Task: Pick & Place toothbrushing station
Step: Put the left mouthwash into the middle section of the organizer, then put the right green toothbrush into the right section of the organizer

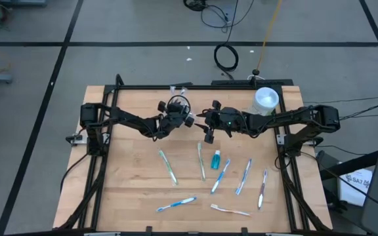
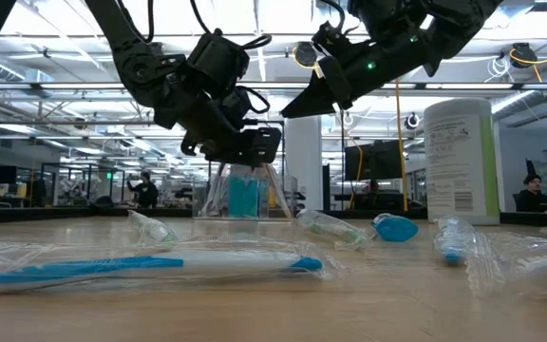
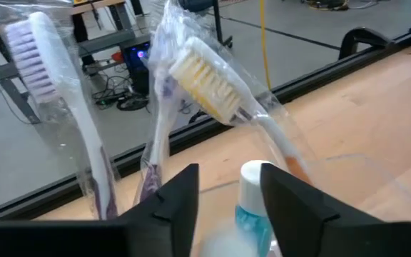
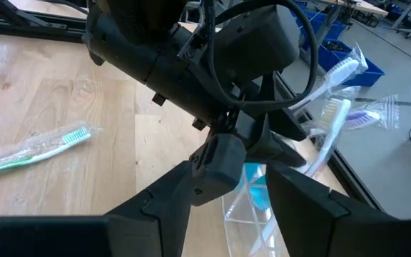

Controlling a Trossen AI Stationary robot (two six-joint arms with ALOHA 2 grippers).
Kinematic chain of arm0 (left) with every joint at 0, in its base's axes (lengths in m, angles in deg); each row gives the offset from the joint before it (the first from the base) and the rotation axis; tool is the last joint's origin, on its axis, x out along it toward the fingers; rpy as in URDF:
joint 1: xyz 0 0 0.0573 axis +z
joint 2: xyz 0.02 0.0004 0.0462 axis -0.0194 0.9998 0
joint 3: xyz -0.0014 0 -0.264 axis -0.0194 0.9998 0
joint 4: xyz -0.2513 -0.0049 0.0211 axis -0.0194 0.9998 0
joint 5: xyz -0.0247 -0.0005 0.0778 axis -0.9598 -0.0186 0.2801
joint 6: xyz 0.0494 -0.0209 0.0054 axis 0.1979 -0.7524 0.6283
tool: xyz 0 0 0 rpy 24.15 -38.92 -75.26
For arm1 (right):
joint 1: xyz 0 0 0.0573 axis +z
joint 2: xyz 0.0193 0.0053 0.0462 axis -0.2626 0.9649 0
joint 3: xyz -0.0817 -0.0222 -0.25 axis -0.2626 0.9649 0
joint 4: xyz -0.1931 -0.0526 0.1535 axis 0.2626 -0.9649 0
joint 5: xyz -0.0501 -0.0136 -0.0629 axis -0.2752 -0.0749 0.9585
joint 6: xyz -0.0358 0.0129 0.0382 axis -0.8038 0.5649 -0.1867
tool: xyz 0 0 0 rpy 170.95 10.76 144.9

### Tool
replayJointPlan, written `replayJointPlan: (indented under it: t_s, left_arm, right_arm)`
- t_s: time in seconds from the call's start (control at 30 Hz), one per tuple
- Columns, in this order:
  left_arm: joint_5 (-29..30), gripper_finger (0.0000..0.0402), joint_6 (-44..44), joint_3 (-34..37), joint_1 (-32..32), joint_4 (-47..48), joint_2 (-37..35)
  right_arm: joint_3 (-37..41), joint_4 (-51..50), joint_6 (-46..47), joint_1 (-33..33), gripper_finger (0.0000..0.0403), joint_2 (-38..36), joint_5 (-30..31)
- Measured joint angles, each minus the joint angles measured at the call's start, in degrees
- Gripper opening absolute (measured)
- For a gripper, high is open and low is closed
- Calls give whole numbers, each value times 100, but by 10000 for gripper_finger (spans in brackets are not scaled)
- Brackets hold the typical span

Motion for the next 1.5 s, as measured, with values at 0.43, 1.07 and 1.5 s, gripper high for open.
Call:
replayJointPlan:
  t_s: [0.43,1.07,1.5]
  left_arm:
    - [143,232,172,2,-198,425,-600]
    - [-1670,232,-348,0,-976,4677,-3532]
    - [-1878,232,-2081,0,-1480,6634,-3737]
  right_arm:
    - [2,2,1,1,173,0,-10]
    - [2,108,318,6,173,0,-15]
    - [2,13,803,147,173,0,-21]
